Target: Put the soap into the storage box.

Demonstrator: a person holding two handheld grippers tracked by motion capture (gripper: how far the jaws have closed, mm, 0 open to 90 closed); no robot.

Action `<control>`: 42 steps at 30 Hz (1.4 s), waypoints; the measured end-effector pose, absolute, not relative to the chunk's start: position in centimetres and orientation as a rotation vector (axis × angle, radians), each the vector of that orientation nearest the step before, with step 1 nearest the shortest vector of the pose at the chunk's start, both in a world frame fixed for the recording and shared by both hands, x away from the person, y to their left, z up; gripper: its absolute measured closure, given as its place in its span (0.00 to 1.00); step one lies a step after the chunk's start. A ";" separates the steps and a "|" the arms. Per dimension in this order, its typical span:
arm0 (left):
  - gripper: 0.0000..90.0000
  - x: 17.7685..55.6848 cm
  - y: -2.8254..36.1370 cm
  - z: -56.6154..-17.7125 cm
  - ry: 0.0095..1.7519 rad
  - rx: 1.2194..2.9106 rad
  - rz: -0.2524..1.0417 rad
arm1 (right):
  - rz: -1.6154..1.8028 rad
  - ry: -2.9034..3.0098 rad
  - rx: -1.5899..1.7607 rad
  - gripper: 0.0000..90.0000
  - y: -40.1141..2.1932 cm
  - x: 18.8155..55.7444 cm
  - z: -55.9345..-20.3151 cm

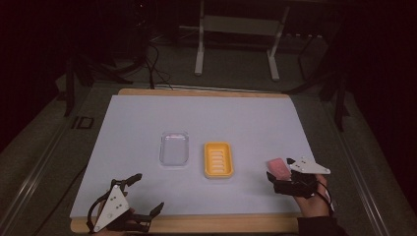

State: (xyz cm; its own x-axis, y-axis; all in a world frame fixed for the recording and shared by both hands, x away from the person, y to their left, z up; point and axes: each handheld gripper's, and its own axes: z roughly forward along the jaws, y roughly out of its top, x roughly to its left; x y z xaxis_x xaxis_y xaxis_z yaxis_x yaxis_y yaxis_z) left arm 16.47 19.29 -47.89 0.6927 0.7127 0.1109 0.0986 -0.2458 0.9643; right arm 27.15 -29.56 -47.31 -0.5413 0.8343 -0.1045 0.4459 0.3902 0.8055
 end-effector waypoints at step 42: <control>0.00 16.5 19.2 -48.0 0.658 1.760 0.688 | 0.385 2.673 1.679 0.19 -30.9 29.8 -48.4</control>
State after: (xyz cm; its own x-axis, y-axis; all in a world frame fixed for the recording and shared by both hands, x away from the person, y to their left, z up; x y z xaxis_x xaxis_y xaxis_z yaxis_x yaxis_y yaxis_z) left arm 16.53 19.24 -47.98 0.6791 0.7225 0.1294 0.0975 -0.2634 0.9597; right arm 29.80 -30.94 -48.38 -0.4418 0.8827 0.1602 0.8921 0.4133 0.1827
